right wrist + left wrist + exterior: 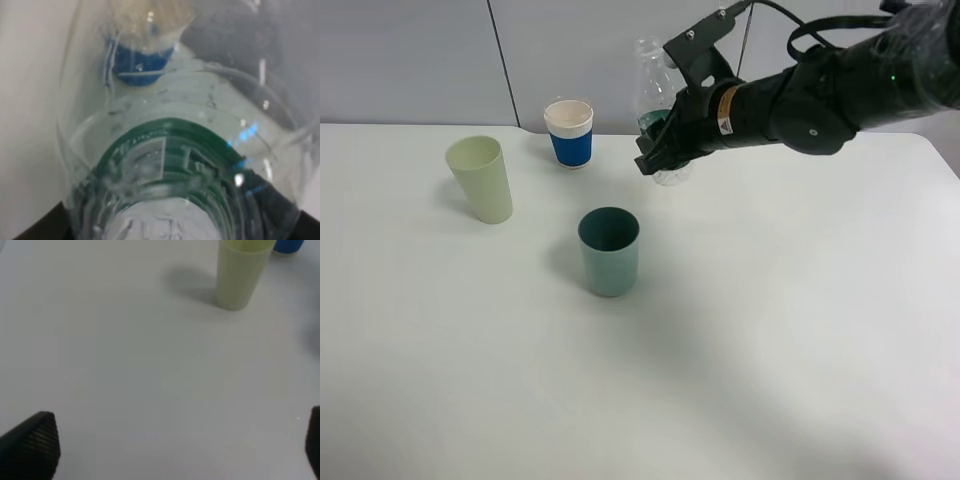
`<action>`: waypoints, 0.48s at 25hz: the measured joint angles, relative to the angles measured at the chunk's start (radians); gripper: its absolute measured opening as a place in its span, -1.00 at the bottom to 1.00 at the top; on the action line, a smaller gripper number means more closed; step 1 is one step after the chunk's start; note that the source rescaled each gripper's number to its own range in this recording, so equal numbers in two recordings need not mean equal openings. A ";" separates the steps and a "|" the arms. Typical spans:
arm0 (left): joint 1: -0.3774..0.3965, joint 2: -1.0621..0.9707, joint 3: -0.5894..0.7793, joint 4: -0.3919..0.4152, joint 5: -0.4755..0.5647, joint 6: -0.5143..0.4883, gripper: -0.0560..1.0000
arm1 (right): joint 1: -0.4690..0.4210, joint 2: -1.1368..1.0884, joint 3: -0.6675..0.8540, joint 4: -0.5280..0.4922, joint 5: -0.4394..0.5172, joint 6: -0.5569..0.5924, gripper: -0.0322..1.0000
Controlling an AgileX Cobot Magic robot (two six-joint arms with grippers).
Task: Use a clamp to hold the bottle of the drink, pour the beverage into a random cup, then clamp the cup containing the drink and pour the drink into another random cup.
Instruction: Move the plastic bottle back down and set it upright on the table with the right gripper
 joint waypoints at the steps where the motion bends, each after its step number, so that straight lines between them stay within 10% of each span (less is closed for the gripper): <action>1: 0.000 0.000 0.000 0.000 0.000 0.000 1.00 | -0.011 -0.002 0.026 0.025 -0.040 -0.008 -0.91; 12: 0.000 0.000 0.000 0.000 0.000 0.000 1.00 | -0.094 -0.012 0.290 0.543 -0.475 -0.413 -0.91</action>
